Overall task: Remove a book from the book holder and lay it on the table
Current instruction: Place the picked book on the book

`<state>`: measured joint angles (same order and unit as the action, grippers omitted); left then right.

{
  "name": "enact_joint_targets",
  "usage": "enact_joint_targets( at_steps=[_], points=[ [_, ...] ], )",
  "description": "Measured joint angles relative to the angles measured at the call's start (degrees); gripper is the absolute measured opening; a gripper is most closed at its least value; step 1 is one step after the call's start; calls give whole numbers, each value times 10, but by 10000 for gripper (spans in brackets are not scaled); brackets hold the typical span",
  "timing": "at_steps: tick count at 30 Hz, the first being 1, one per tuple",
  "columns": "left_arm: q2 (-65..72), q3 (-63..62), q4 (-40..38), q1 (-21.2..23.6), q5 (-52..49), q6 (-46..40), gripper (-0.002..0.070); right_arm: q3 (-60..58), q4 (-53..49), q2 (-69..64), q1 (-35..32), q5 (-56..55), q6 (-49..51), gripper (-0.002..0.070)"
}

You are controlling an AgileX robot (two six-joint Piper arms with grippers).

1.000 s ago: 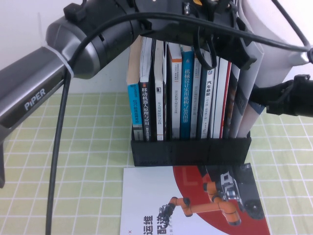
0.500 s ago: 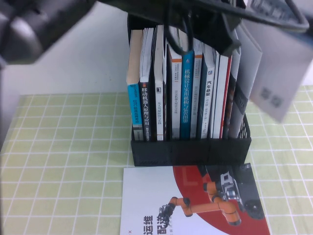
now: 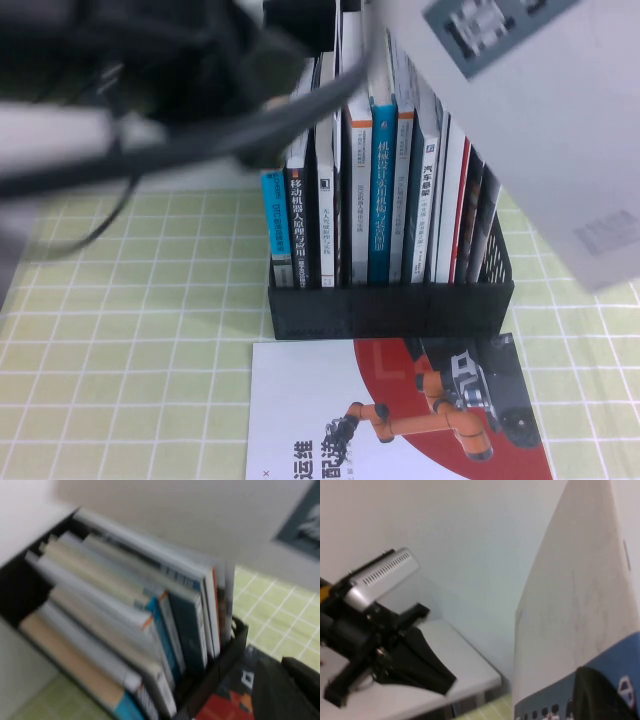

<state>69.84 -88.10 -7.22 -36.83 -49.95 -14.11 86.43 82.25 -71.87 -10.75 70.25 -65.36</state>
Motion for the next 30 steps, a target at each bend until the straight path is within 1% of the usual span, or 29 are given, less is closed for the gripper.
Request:
enact_joint_targets(
  at_steps=[2, 4, 7, 9, 12, 15, 20, 22, 24, 27, 30],
  points=[
    [-53, 53, 33, 0, 0, 64, -2, 39, -70, 8, 17, 5, 37, 10],
    [-111, 108, 63, 0, 0, 125, -3, 65, -135, 16, 47, 5, 55, 10],
    [-192, 197, 103, 0, 0, 220, -3, 79, -209, 24, 122, 6, 62, 10],
    [-250, 249, 128, 1, 1, 281, -3, 79, -282, 27, 189, 6, 71, 10],
    [-317, 315, 149, 1, 2, 342, -3, 76, -396, 27, 295, 6, 88, 9],
    [-373, 369, 153, 1, 2, 385, -3, 61, -483, 24, 382, 6, 113, 9],
    [-426, 427, 157, 1, 2, 433, -3, -4, -615, 3, 502, -9, 163, 9],
    [-435, 439, 157, 1, 2, 442, -3, -37, -673, -12, 539, -40, 176, 9],
    [-439, 446, 157, 1, 2, 445, -3, -75, -747, -31, 578, -103, 215, 9],
    [-439, 449, 161, 1, 2, 446, -3, -137, -877, -56, 626, -247, 299, 9],
    [-439, 450, 165, 1, 2, 447, -3, -213, -996, -81, 662, -384, 340, 9]
  ],
)
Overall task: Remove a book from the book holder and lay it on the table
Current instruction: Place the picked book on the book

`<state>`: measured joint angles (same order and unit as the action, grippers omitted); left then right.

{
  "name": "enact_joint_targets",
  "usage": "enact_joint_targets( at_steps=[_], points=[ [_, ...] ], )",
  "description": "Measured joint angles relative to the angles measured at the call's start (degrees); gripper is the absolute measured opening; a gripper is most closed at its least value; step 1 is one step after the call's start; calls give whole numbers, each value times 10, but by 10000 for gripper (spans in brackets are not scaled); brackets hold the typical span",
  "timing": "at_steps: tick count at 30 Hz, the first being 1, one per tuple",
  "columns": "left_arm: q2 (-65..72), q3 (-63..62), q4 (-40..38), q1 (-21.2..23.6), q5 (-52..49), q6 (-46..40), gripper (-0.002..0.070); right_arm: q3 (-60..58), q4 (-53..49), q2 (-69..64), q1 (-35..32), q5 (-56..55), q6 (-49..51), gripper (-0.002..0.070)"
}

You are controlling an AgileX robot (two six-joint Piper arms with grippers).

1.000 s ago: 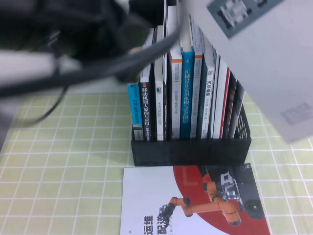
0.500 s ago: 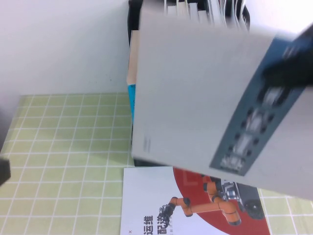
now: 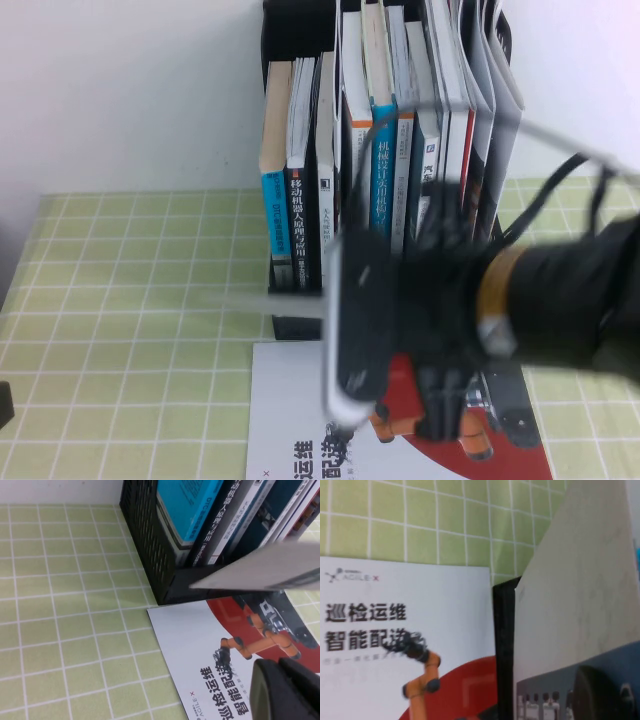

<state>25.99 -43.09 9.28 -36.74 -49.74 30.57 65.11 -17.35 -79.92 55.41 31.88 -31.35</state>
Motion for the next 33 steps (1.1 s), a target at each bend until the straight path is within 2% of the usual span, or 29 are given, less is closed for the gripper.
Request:
enact_joint_targets(
  at_steps=[2, 5, 11, 14, 16, 19, 21, 24, 27, 31, 33],
  points=[
    [0, 0, 0, 0, 0, 0, -3, -43, -44, -20, 13, -70, 12, 9],
    [0, 1, 1, 0, -1, 0, -3, -95, -41, -63, 20, -129, 19, 9],
    [0, 2, 1, 0, -3, 1, -3, -133, 113, -126, 22, -138, 27, 12],
    [0, 2, 2, 0, -3, 0, -3, -133, 152, -130, 22, -124, 30, 55],
    [0, 2, 2, 0, -3, 0, -3, -133, 157, -130, 22, -105, 40, 129],
    [0, 2, 4, 0, -3, 0, -3, -130, 147, -131, 11, -74, 76, 304],
    [0, 2, 5, 0, -3, 0, -3, -123, 124, -131, -5, -54, 120, 386],
    [0, 2, 5, 0, -5, 0, -3, -106, 90, -131, -27, -19, 182, 428],
    [0, 2, 5, 0, -8, 0, -3, -80, 83, -131, -38, 43, 205, 440],
    [0, 2, 5, 0, -23, 0, -3, -17, 144, -127, -39, 174, 135, 444],
    [0, 2, 5, 0, -37, 0, -3, 35, 205, -124, -39, 279, 74, 445]
  ],
)
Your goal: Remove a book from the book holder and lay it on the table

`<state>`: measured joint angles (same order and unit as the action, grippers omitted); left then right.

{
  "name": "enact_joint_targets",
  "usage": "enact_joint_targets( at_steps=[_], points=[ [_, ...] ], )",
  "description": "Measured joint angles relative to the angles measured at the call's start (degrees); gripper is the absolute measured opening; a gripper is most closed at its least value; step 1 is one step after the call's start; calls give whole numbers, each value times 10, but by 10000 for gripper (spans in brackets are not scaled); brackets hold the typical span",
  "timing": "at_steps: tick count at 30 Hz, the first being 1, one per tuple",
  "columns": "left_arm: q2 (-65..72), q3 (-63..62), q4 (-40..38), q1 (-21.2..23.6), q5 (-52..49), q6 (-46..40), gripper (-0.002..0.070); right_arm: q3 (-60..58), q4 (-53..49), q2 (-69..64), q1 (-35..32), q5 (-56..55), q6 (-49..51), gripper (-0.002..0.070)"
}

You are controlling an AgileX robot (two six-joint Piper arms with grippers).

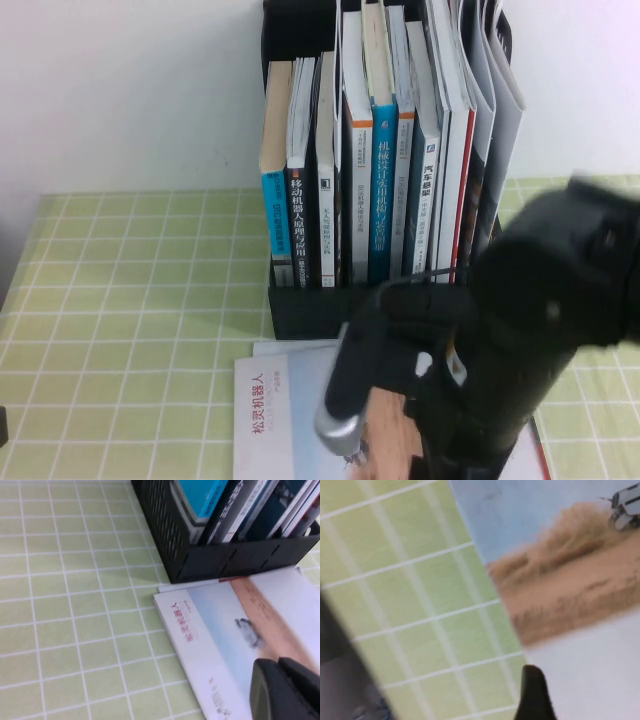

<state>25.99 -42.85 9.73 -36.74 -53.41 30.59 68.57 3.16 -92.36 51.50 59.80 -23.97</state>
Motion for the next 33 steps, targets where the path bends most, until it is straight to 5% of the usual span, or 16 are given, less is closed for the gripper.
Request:
enact_joint_targets(
  at_steps=[5, 8, 12, 17, 22, 33],
  points=[
    [0, 0, 0, 0, -18, -1, -3, 126, 151, 20, 0, 92, -105, 438],
    [0, 0, 3, 0, -19, -11, -3, 206, 183, 34, 0, 102, -136, 353],
    [0, 0, 38, 0, -40, -20, -3, 311, 116, 51, -6, 110, -110, 100],
    [0, 1, 71, 0, -84, -43, -3, 361, -78, 94, -34, 110, -33, 11],
    [-15, 37, 74, 0, -88, -70, -2, 294, -178, 175, -102, 110, 8, 0],
    [-84, 144, 54, 0, 49, -37, -3, -64, -179, 497, -165, 38, 85, -1]
  ],
)
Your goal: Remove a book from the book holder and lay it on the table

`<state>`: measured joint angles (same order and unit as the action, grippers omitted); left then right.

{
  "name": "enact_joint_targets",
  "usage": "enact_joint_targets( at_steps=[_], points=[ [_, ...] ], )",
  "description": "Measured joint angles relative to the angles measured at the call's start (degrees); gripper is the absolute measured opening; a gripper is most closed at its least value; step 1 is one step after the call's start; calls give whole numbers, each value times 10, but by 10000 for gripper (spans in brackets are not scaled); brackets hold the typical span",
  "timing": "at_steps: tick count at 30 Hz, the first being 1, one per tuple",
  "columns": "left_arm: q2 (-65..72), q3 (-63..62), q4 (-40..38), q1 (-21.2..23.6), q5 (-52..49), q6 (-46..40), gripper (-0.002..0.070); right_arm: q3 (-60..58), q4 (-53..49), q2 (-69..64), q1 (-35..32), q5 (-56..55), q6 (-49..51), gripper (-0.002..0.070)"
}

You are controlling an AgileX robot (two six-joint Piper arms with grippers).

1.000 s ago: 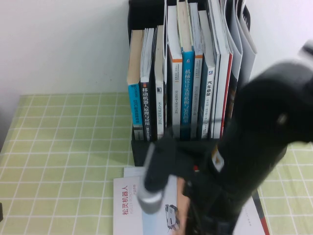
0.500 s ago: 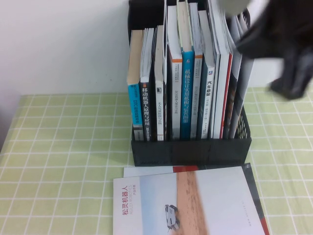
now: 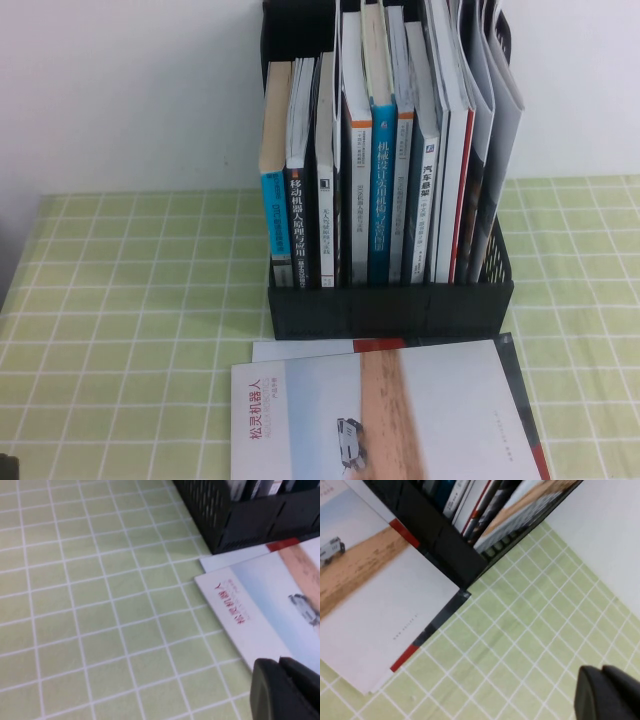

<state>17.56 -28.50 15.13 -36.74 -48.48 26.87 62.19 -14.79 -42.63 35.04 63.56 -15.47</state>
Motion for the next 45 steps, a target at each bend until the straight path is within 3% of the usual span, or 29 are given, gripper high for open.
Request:
enact_joint_targets(
  at_steps=[6, 11, 32, 37, 40, 45],
  points=[
    [0, 33, 3, 0, 83, 5, -4, -227, 14, 150, 0, -97, 38, -1],
    [0, 42, 17, 0, 98, 6, -3, -317, 15, 218, 0, -144, 42, -1],
    [0, 43, 20, 0, 98, 6, -3, -329, 22, 237, 0, -151, 45, -1],
    [-8, 43, 101, 3, 92, 2, -3, -329, 22, 237, 0, -151, 45, -1],
    [-45, 43, 96, 38, 82, 18, -3, -329, 23, 237, 0, -151, 45, -1],
    [-138, 64, 35, 141, 95, 67, -3, -329, 23, 237, 0, -151, 45, -1]
  ],
)
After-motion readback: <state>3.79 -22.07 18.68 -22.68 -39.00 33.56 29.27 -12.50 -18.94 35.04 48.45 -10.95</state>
